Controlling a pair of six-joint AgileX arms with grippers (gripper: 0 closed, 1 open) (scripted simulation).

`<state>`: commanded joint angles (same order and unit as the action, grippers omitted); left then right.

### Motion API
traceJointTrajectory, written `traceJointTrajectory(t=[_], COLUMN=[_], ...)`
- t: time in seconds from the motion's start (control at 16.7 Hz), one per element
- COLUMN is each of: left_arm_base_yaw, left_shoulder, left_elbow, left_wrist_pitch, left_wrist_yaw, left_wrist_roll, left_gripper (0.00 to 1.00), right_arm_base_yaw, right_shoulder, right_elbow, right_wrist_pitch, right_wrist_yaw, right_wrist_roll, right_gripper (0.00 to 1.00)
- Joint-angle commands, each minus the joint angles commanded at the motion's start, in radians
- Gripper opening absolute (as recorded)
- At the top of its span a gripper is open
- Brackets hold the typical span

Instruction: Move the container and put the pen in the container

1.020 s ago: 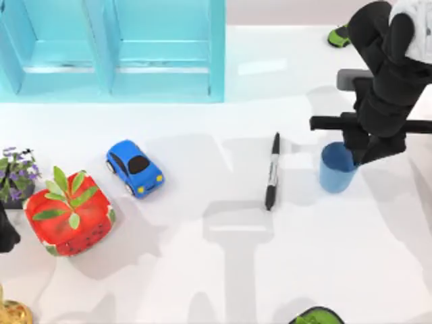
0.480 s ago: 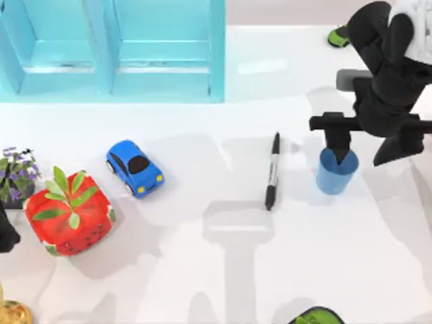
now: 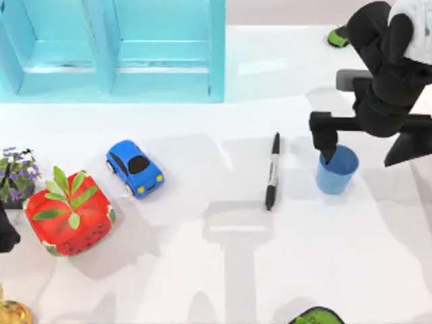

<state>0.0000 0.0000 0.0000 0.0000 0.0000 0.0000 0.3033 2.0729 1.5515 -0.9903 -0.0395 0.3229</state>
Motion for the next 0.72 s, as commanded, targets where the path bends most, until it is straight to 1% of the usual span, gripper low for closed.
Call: traceJointTrajectory(t=[0.18, 0.36, 0.48, 0.72], left_arm_base_yaw=[0.0, 0.0, 0.0, 0.0], left_shoulder=[0.0, 0.0, 0.0, 0.0], left_elbow=[0.0, 0.0, 0.0, 0.0], left_wrist_pitch=[0.0, 0.0, 0.0, 0.0], left_wrist_yaw=[0.0, 0.0, 0.0, 0.0], left_wrist_roll=[0.0, 0.0, 0.0, 0.0], left_gripper=[1.0, 1.0, 1.0, 1.0], right_arm_base_yaw=[-0.003, -0.004, -0.004, -0.006], right_shoulder=[0.0, 0.011, 0.018, 0.026], right_elbow=[0.003, 0.073, 0.173, 0.446], right_wrist_pitch=[-0.003, -0.071, -0.169, -0.433], right_wrist_yaw=[0.0, 0.0, 0.0, 0.0], right_wrist_roll=[0.0, 0.002, 0.003, 0.001], right_gripper=[1.0, 1.0, 1.0, 1.0])
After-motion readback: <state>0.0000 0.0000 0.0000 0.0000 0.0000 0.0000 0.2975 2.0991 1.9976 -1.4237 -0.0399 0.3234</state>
